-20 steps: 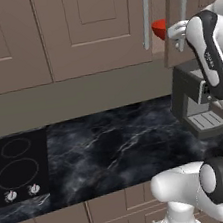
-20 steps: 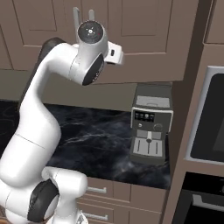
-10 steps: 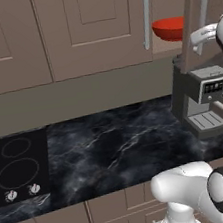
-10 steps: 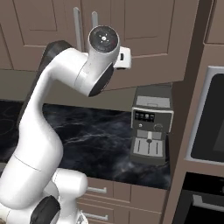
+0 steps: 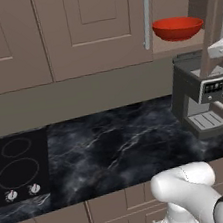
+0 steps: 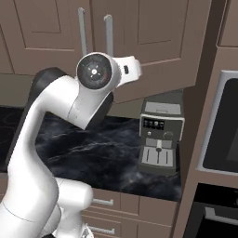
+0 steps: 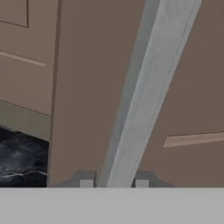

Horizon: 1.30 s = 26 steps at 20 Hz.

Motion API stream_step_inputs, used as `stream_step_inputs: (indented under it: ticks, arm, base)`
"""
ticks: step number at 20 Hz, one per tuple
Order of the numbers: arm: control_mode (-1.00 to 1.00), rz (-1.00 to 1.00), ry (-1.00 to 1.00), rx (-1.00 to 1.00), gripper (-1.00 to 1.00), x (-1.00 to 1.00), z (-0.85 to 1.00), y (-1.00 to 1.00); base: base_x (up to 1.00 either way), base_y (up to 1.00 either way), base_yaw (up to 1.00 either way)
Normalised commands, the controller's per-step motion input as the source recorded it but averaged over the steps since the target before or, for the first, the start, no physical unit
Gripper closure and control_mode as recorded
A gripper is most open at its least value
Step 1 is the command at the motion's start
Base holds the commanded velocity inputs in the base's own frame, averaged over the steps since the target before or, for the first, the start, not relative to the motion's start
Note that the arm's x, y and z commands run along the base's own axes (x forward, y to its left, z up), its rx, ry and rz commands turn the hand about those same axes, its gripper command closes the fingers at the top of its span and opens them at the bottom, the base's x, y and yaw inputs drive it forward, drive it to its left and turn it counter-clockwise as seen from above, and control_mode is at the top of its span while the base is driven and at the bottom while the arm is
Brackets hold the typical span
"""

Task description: Move the bowls from the cabinet to the plates on the dining table.

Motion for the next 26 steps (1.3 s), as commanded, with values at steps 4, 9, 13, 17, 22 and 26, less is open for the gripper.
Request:
stream_step_inputs:
  ticks: [4, 9, 13, 17, 22, 26]
  arm:
    - [-1.0, -0.05, -0.05, -0.17, -1.0, -0.34, 0.0, -0.44]
    - [-1.0, -0.16, 0.0, -0.05, -1.0, -0.49, 0.15, -0.36]
    - [-1.0, -0.21, 0.03, 0.04, -1.0, -0.59, 0.36, -0.33]
    - [-1.0, -0.23, 0.01, 0.06, -1.0, -0.67, 0.26, -0.16]
    - [-1.0, -0.13, -0.08, 0.0, -1.0, -0.79, 0.0, 0.72]
    - [-1.0, -0.01, -0.17, 0.0, -1.0, -0.38, 0.0, 1.0]
  base:
    - [0.0, 0.0, 0.0]
    - [0.0, 0.0, 0.0]
    - [0.0, 0.0, 0.0]
    - [0.0, 0.0, 0.0]
    - [0.0, 0.0, 0.0]
    - [0.0, 0.0, 0.0]
